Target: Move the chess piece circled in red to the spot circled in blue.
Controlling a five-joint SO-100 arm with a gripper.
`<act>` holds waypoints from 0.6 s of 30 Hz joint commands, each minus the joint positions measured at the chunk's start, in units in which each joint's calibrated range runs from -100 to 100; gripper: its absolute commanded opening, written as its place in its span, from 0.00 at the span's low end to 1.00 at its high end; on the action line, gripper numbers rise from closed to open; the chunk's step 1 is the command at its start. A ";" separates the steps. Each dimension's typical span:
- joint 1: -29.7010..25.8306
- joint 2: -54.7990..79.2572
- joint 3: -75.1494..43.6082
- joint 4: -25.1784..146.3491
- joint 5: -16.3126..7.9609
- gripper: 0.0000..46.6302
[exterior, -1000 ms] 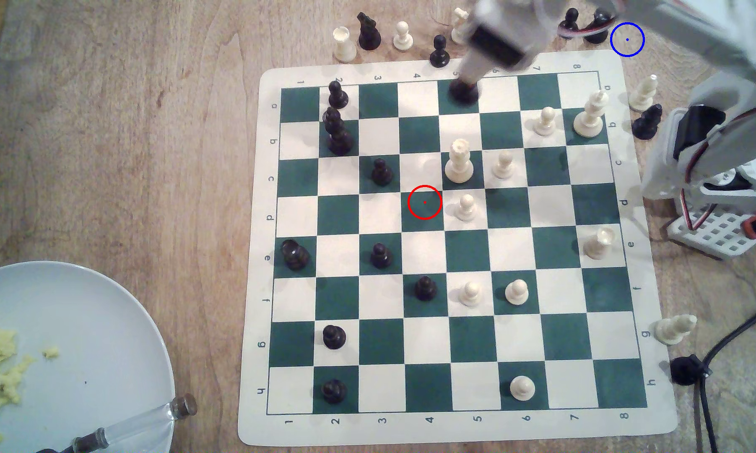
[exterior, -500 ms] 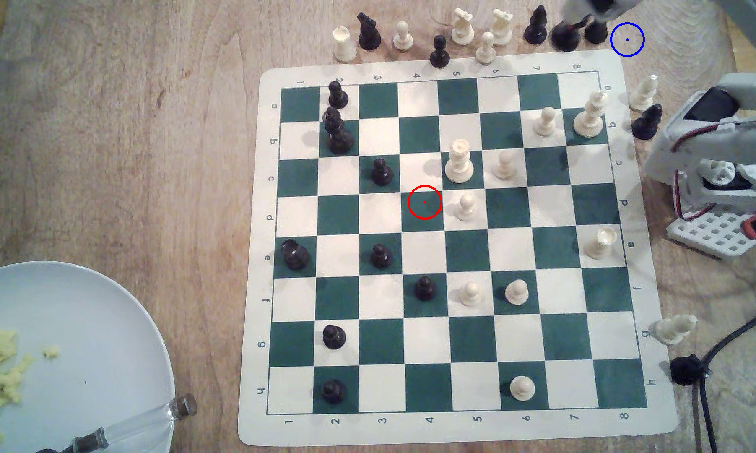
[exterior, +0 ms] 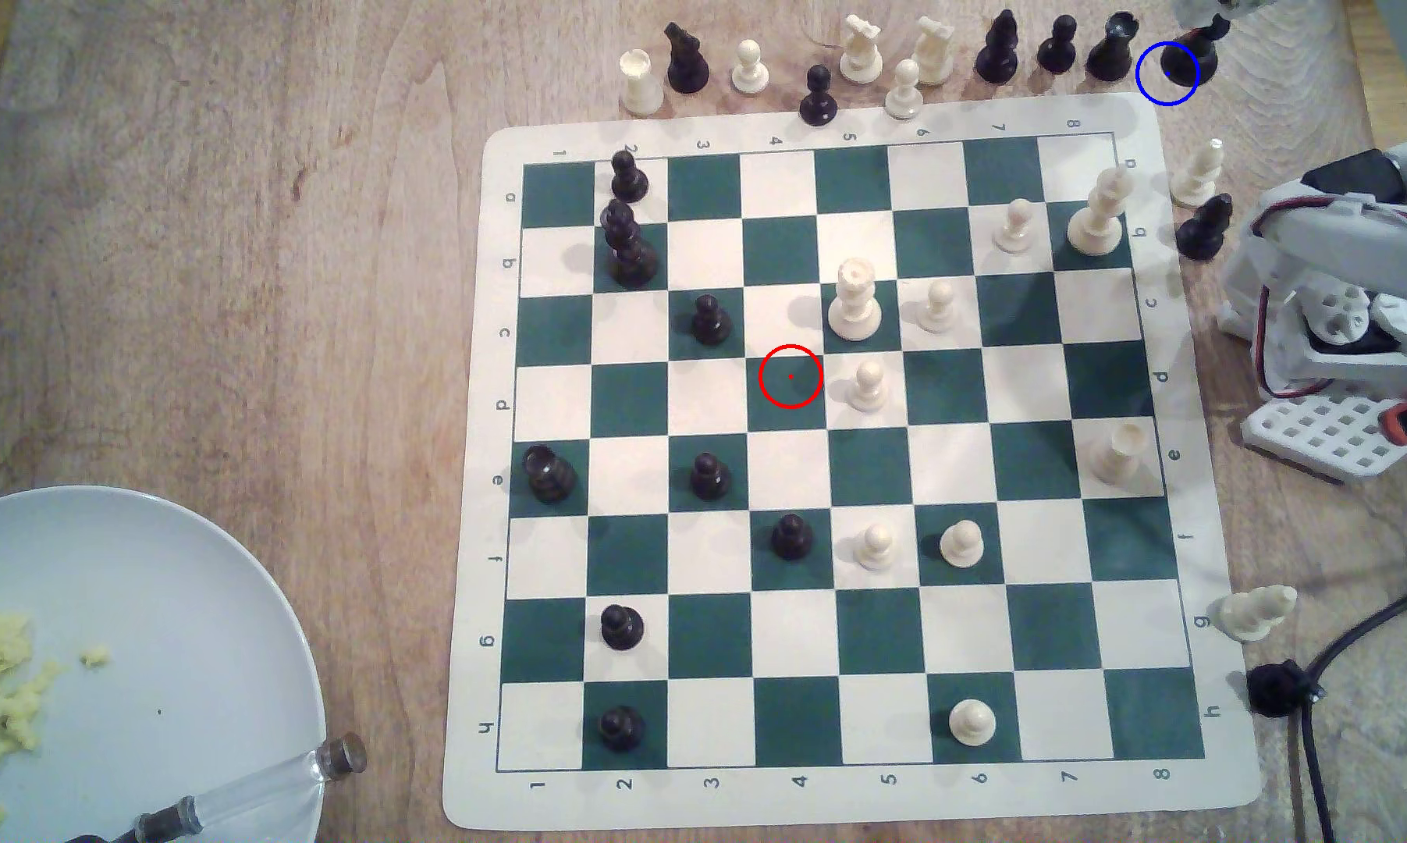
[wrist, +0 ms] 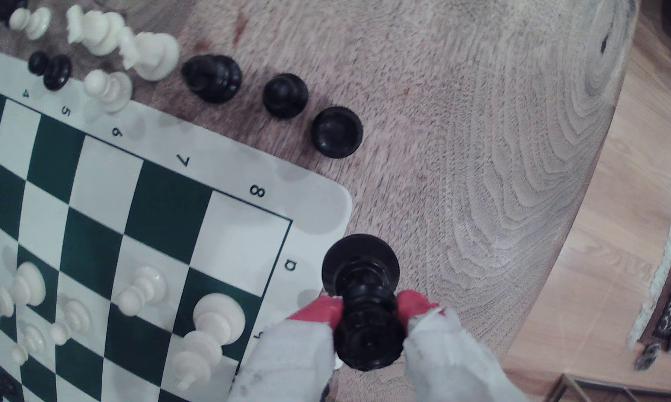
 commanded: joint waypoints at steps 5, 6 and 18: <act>3.06 4.47 2.44 -8.90 0.83 0.09; 3.14 5.15 2.53 -9.64 0.83 0.09; 6.42 14.57 2.98 -18.08 2.30 0.09</act>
